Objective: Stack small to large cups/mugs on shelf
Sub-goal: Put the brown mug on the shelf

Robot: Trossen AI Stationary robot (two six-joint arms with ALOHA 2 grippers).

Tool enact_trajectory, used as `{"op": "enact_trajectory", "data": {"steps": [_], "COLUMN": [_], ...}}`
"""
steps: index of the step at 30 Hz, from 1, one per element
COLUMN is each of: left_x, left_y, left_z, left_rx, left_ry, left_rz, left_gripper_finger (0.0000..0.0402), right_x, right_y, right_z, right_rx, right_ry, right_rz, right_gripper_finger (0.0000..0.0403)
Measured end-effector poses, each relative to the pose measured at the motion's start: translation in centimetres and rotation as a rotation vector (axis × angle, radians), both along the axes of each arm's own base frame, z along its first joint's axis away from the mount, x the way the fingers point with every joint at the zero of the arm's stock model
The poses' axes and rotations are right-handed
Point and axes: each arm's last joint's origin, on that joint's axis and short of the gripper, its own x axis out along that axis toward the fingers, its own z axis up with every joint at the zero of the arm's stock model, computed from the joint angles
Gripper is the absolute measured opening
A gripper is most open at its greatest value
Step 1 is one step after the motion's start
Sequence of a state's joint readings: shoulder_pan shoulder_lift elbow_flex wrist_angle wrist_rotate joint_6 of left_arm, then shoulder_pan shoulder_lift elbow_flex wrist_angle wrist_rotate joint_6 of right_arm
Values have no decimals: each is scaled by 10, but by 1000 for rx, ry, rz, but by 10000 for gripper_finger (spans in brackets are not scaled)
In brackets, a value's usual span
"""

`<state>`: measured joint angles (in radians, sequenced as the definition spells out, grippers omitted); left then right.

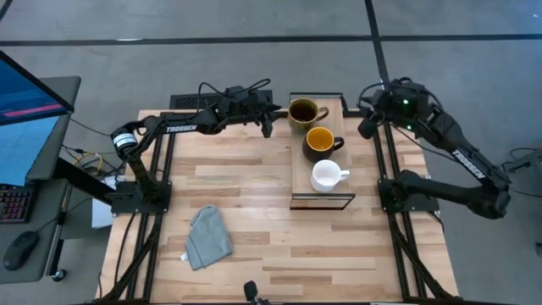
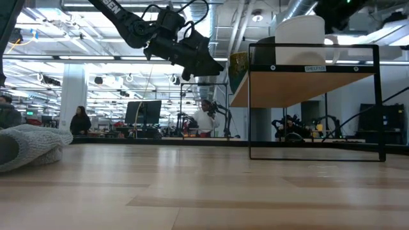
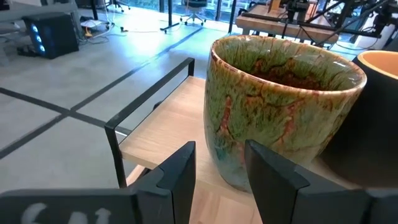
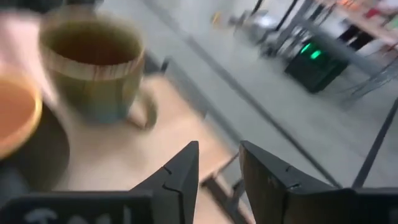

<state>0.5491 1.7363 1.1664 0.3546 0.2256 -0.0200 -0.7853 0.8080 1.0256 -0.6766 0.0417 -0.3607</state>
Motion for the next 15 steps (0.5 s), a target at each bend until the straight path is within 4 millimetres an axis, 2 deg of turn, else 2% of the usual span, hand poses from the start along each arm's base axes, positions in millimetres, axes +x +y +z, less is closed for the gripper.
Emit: {"op": "enact_trajectory", "data": {"steps": [3,6,15], "left_x": [0,0,0], "left_y": [0,0,0], "left_z": [0,0,0], "left_rx": [8,23,26], "left_ry": [3,8,8], "left_rz": [-2,-5,-6], "left_gripper_finger": [128,128,128], "right_x": [6,13,36], "right_y": [-5,-13,-33], "right_z": [-8,-7,23], "right_rx": [49,91,125], "right_ry": [128,216,350], "right_rz": [51,79,203], "right_gripper_finger": [134,130,127]}}
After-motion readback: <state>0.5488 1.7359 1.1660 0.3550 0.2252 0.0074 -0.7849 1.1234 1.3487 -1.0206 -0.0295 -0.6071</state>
